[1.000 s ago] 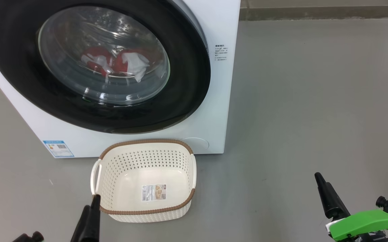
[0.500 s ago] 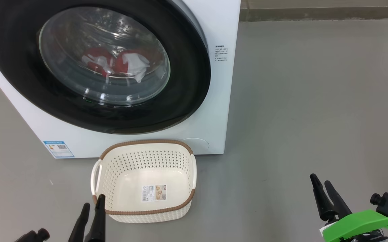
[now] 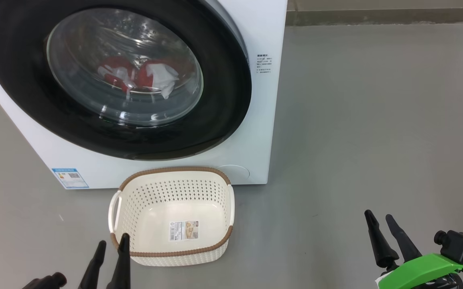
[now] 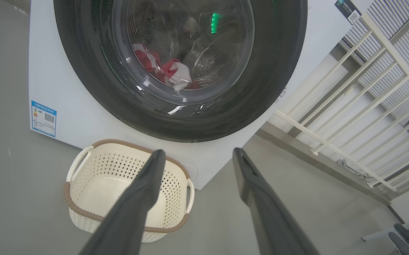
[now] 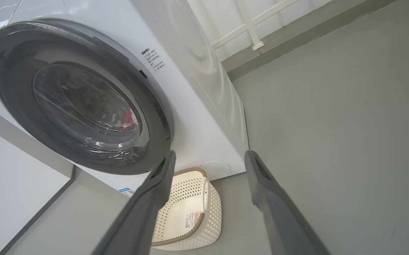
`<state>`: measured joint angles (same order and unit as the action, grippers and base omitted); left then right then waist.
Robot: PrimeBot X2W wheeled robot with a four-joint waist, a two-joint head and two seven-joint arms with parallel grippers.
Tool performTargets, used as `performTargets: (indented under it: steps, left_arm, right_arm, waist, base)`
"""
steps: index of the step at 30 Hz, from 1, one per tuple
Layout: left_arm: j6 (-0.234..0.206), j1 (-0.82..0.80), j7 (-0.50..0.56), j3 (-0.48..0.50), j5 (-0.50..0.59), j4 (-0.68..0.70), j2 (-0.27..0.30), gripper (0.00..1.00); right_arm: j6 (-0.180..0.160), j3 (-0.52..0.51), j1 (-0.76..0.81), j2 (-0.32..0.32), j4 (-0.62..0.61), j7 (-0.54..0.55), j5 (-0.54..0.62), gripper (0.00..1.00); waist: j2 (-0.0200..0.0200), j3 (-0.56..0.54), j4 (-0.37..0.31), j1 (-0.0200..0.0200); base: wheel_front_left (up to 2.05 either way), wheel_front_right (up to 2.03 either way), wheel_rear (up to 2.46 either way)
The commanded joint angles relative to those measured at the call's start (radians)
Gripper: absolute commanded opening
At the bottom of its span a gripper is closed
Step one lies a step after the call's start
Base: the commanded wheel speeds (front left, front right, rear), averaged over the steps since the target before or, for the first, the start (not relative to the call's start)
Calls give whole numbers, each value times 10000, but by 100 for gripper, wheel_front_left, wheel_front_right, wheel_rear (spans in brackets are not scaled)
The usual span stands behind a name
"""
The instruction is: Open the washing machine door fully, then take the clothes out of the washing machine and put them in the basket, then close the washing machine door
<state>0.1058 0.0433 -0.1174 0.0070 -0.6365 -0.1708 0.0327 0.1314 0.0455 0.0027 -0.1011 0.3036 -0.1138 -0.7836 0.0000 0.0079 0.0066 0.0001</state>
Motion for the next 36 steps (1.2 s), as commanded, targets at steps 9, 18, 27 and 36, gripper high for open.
performTargets:
  steps: [9,18,27,36]
  left_arm:
    - [-118,-11,-373,181,1377,472,155,100]
    - [-187,22,-600,209,2331,525,162,100]
    - [-200,50,-857,265,3426,495,169,100]
    - [-223,73,-1115,377,4480,506,176,100]
  right_arm:
    - [-5,277,-39,-262,-333,-378,1176,100]
    - [-6,342,28,-310,-363,-612,2050,100]
    - [-6,340,89,-334,-456,-877,3030,100]
    - [-7,249,161,-356,-528,-1142,3963,100]
  waist:
    - [0,61,-28,-1]
    - [0,98,-25,-1]
    - [0,156,-42,-1]
    - [0,208,-53,-1]
  base:
    - [0,0,0]
    - [0,0,0]
    - [0,0,0]
    - [0,0,0]
